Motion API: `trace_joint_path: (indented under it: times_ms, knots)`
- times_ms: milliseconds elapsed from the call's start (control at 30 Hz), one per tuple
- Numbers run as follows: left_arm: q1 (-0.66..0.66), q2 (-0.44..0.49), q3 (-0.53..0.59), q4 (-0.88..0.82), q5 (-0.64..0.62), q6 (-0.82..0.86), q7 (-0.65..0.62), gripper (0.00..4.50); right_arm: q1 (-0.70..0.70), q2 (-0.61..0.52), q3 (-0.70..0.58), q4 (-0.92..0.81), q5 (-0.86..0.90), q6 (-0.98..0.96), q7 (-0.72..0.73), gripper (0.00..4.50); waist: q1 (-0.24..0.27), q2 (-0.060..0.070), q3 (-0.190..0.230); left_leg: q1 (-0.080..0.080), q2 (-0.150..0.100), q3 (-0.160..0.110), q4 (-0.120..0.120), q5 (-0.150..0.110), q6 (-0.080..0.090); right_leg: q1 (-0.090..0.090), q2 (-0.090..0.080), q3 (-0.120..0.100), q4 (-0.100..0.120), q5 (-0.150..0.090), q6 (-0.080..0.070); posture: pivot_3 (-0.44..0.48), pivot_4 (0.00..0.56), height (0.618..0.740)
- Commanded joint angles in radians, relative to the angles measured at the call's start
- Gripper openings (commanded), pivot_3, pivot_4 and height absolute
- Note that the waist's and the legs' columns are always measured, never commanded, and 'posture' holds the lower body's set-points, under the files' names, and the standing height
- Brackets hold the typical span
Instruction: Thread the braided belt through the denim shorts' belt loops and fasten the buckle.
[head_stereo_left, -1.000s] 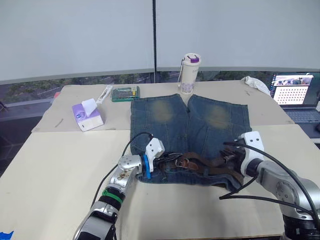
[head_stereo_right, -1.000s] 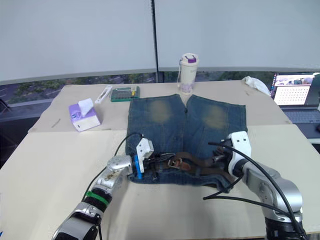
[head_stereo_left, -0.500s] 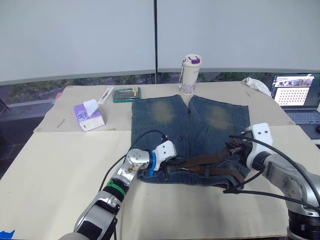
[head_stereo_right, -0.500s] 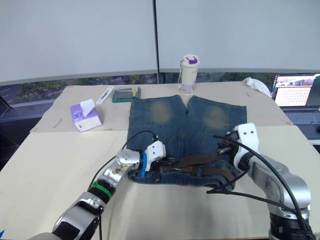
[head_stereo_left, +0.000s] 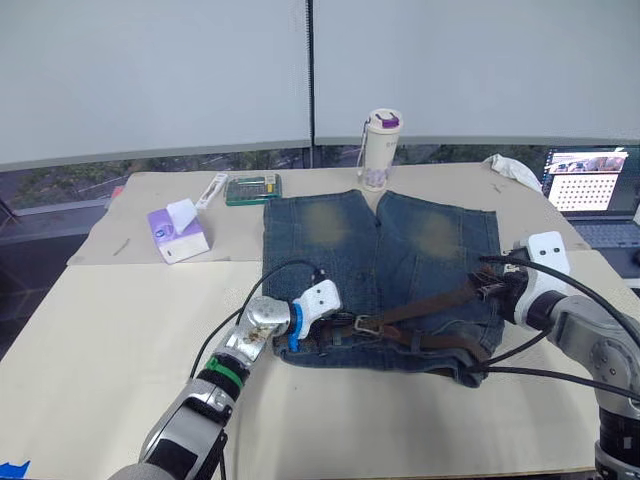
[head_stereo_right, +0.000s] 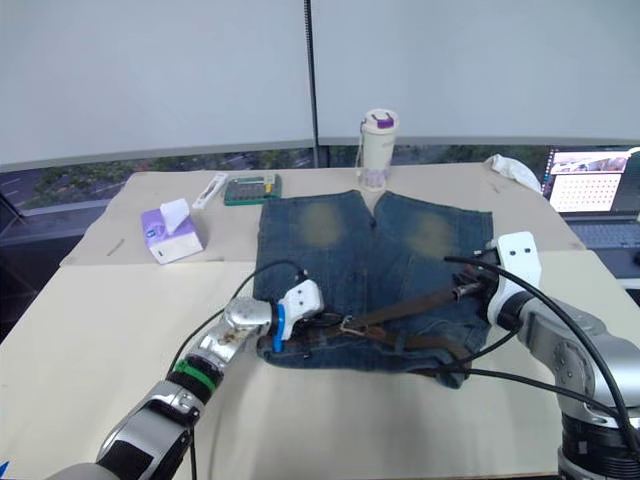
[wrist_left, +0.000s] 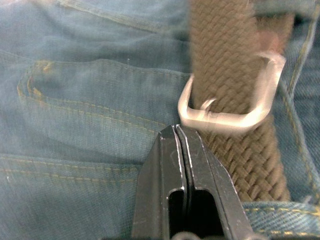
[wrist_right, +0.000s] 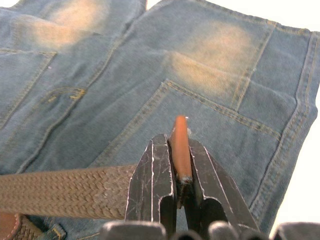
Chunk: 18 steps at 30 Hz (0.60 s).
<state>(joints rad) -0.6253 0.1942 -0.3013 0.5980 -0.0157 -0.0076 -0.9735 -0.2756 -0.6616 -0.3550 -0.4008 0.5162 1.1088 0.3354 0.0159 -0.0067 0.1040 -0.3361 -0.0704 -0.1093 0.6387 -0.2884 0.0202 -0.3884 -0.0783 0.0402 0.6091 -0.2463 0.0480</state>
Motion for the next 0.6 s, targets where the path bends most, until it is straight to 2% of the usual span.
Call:
trace_joint_path:
  times_ms: [33,267,433,533,600]
  knots:
    - [0.042,-0.003,0.034,-0.004,-0.052,0.108,-0.019,0.05,-0.018,-0.007,-0.021,-0.039,0.001,0.002,-0.014,0.0,-0.003,0.0,0.0,0.0,0.0,0.0,0.0,0.0,0.0,0.0,0.0,0.0,0.0,0.0,0.0,0.0,0.15,0.74]
    - [0.046,-0.015,0.087,-0.057,-0.1,0.089,0.001,0.05,-0.035,0.033,0.012,-0.061,0.029,0.004,-0.023,0.0,-0.004,0.0,0.0,0.0,0.001,0.0,0.0,0.0,0.0,-0.001,0.0,0.001,0.0,0.0,0.0,0.0,0.15,0.74]
    - [0.034,-0.089,0.187,-0.144,-0.225,0.029,0.011,0.05,-0.113,0.2,-0.061,-0.077,0.154,0.086,-0.087,0.0,-0.004,0.002,-0.001,-0.002,0.003,0.0,0.0,0.0,0.0,-0.003,0.0,0.002,0.0,0.0,-0.001,0.0,0.15,0.74]
    - [0.035,-0.143,0.247,-0.248,-0.348,0.098,0.017,0.79,-0.186,0.371,-0.16,-0.073,0.272,0.148,-0.19,0.0,-0.004,0.004,-0.002,-0.002,0.003,0.0,0.0,0.0,0.0,-0.003,-0.001,0.002,0.001,0.0,-0.001,0.0,0.15,0.74]
    - [0.043,-0.154,0.252,-0.301,-0.371,0.117,0.026,1.42,-0.227,0.458,-0.219,-0.071,0.332,0.18,-0.26,0.0,-0.004,0.005,-0.002,-0.003,0.004,0.0,0.0,0.0,0.0,-0.004,-0.001,0.002,0.002,0.001,-0.002,0.0,0.15,0.74]
